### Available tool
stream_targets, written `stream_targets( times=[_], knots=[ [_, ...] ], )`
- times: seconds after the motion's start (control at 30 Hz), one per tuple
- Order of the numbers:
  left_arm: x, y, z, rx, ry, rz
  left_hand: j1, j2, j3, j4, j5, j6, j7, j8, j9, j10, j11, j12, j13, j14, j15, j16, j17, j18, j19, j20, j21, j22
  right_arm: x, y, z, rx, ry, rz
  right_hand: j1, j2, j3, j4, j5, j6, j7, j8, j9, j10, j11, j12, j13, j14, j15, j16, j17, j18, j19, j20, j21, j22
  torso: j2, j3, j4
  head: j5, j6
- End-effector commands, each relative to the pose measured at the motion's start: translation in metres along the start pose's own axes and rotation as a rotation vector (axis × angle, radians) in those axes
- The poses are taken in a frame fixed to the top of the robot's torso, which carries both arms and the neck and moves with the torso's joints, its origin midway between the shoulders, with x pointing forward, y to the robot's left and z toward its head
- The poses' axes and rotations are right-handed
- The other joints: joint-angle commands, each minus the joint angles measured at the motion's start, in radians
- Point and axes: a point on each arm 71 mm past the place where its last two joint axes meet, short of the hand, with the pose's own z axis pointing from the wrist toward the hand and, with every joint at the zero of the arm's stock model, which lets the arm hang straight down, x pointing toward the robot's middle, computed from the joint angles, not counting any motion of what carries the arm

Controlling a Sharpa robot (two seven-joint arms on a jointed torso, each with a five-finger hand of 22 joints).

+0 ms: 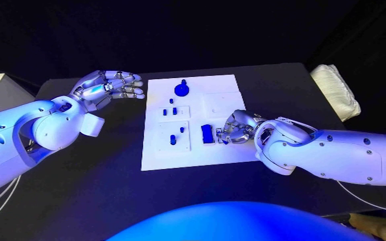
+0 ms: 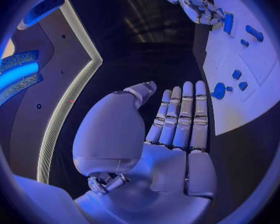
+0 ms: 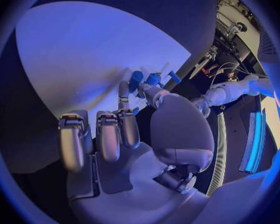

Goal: Assemble the parts on the task board

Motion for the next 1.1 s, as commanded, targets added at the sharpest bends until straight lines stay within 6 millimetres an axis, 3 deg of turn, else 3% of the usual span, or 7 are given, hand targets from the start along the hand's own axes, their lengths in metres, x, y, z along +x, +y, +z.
stream_targets(
  times=[0.03,0.13,0.2,0.43,0.6,1.1],
  knots=[
    [0.0021,-0.0002,0.0005,0.005,0.018,-0.004,-0.002,0.008,-0.002,0.006,0.001,-0.002,0.004,-0.004,-0.002,-0.005,-0.001,0.004,0.002,-0.003,0.004,-0.005,0.001,0.005,0.005,-0.001,-0.003,-0.002,0.0006,0.0007,-0.0006,-0.005,0.000,0.002,-0.007,0.007,-0.001,0.011,0.000,0.007,-0.003,-0.004,0.000,0.073,-0.005,0.006,0.213,0.101,-0.005,0.000,0.239,-0.014,0.103,-0.004,0.005,0.263,0.000,0.0000,0.0009,-0.001,0.000],
    [0.0021,-0.0002,0.0004,0.005,0.017,-0.004,-0.002,0.008,-0.002,0.006,0.001,-0.002,0.004,-0.004,-0.002,-0.005,-0.001,0.004,0.002,-0.003,0.004,-0.005,0.001,0.005,0.005,-0.001,-0.003,-0.002,-0.0003,0.0009,-0.0006,-0.008,-0.014,0.009,0.022,0.046,0.020,0.005,0.019,0.009,-0.007,-0.004,-0.001,0.075,-0.008,0.014,0.216,0.101,-0.008,0.001,0.242,-0.014,0.103,-0.006,0.005,0.263,0.000,-0.0003,0.0007,0.000,0.000],
    [0.0020,-0.0002,0.0004,0.005,0.017,-0.004,-0.002,0.008,-0.002,0.006,0.001,-0.002,0.004,-0.004,-0.002,-0.005,-0.001,0.004,0.002,-0.003,0.004,-0.005,0.001,0.005,0.005,-0.001,-0.003,-0.002,-0.0009,0.0008,-0.0005,-0.009,-0.022,0.013,0.048,0.069,0.042,-0.009,-0.017,0.007,-0.008,-0.004,-0.002,0.076,-0.010,0.017,0.218,0.102,-0.009,0.002,0.244,-0.014,0.103,-0.007,0.005,0.263,0.001,-0.0003,0.0009,-0.001,0.000],
    [0.0020,-0.0002,0.0004,0.005,0.017,-0.004,-0.002,0.008,-0.002,0.006,0.001,-0.002,0.004,-0.004,-0.002,-0.005,-0.001,0.004,0.002,-0.003,0.004,-0.005,0.001,0.005,0.005,-0.001,-0.003,-0.002,-0.0024,-0.0003,0.0007,-0.008,-0.039,0.014,0.086,0.100,0.112,-0.047,-0.048,0.004,-0.007,-0.003,-0.002,0.078,-0.009,0.022,0.220,0.102,-0.009,0.003,0.246,-0.014,0.103,-0.008,0.005,0.263,0.000,-0.0007,0.0009,-0.001,0.000],
    [0.0020,-0.0002,0.0002,0.004,0.017,-0.004,-0.002,0.008,-0.002,0.006,0.001,-0.002,0.004,-0.004,-0.002,-0.005,-0.001,0.004,0.002,-0.003,0.004,-0.005,0.001,0.005,0.005,-0.001,-0.003,-0.002,-0.0029,-0.0014,0.0015,-0.005,-0.043,0.005,0.096,0.099,0.169,-0.087,-0.042,0.003,-0.004,0.002,0.000,0.079,-0.007,0.025,0.222,0.102,-0.007,0.003,0.247,-0.014,0.103,-0.006,0.005,0.263,0.000,-0.0009,0.0013,0.000,0.000],
    [0.0025,-0.0001,0.0005,0.003,0.019,-0.004,-0.001,0.010,-0.003,0.010,0.000,-0.002,0.004,-0.004,-0.002,-0.006,-0.001,0.004,0.002,-0.004,0.005,-0.006,0.003,0.005,0.007,-0.001,-0.007,-0.004,-0.0005,0.0042,0.0033,-0.017,-0.039,0.001,0.090,0.096,0.174,-0.090,-0.040,0.003,-0.003,0.004,0.001,0.079,-0.006,0.025,0.222,0.103,-0.007,0.004,0.248,-0.014,0.103,-0.006,0.005,0.263,0.000,-0.0011,0.0014,-0.003,0.000]
  ],
)
